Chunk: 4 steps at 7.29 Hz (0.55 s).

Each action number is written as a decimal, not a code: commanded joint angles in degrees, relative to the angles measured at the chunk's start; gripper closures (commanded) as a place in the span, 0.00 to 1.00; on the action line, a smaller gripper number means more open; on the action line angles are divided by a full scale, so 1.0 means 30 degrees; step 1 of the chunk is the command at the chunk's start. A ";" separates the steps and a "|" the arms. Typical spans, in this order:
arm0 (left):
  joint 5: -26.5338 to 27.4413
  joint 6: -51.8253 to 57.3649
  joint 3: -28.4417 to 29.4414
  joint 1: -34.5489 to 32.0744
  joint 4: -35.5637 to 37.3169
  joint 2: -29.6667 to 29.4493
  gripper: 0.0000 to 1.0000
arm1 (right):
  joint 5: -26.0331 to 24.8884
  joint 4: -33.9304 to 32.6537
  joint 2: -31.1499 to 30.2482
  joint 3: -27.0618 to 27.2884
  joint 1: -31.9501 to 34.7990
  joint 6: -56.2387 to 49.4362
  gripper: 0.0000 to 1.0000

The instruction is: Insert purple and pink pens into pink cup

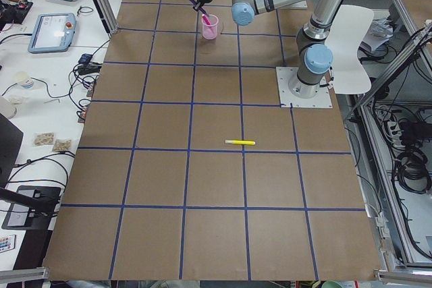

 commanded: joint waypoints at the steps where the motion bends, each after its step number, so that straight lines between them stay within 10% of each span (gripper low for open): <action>1: -0.0085 -0.0982 -0.0688 -0.1544 0.3666 -0.0790 1.00 | 0.0848 0.2617 -0.0076 -0.0534 -0.1001 -0.2312 0.00; 4: 0.1145 -0.1453 -0.1947 -0.2803 0.8653 -0.2226 1.00 | 0.1903 0.3059 -0.0281 -0.0299 -0.1088 -0.5385 0.00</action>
